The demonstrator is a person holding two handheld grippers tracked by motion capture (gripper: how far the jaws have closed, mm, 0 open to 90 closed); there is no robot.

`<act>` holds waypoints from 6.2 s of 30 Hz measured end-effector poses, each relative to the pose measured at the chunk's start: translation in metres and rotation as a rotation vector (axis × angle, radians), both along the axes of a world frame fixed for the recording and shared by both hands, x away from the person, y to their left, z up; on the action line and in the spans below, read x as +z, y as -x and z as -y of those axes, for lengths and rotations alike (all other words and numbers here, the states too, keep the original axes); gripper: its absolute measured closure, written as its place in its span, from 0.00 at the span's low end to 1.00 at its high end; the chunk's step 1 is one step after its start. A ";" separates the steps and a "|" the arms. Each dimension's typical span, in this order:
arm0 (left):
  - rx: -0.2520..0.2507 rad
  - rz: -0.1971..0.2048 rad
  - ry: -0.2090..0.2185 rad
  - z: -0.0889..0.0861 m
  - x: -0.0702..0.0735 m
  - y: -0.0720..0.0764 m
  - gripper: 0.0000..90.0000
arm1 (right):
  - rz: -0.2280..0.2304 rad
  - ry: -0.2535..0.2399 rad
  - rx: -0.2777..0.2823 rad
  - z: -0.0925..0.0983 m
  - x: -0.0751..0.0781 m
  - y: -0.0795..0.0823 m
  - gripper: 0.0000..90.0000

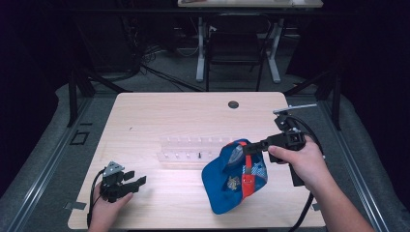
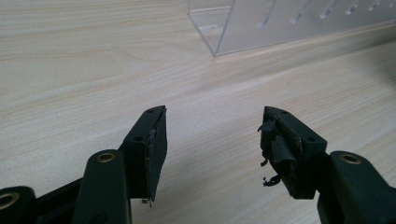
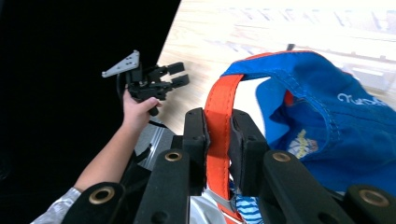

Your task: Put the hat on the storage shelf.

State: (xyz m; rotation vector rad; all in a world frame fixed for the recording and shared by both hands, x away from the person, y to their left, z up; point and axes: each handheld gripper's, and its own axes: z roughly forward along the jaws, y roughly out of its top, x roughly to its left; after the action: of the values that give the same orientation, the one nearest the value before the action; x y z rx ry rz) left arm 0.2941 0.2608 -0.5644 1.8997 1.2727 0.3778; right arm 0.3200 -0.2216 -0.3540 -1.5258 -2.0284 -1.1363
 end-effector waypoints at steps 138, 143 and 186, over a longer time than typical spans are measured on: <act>-0.308 0.187 -0.163 0.161 0.071 -0.021 0.97 | 0.037 -0.112 -0.066 -0.088 0.050 -0.091 0.87; -0.309 0.185 -0.161 0.161 0.069 -0.022 0.97 | 0.028 -0.112 -0.075 -0.087 0.043 -0.094 0.87; -0.271 0.160 -0.108 0.146 0.047 -0.024 0.92 | -0.004 -0.035 -0.111 -0.086 0.001 -0.101 0.81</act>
State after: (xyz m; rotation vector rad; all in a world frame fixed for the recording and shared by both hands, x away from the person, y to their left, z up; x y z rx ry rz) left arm 0.3186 0.1150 -0.5172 2.0563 0.8916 0.4526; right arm 0.4213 -0.1354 -0.3527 -1.6391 -1.9320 -1.2024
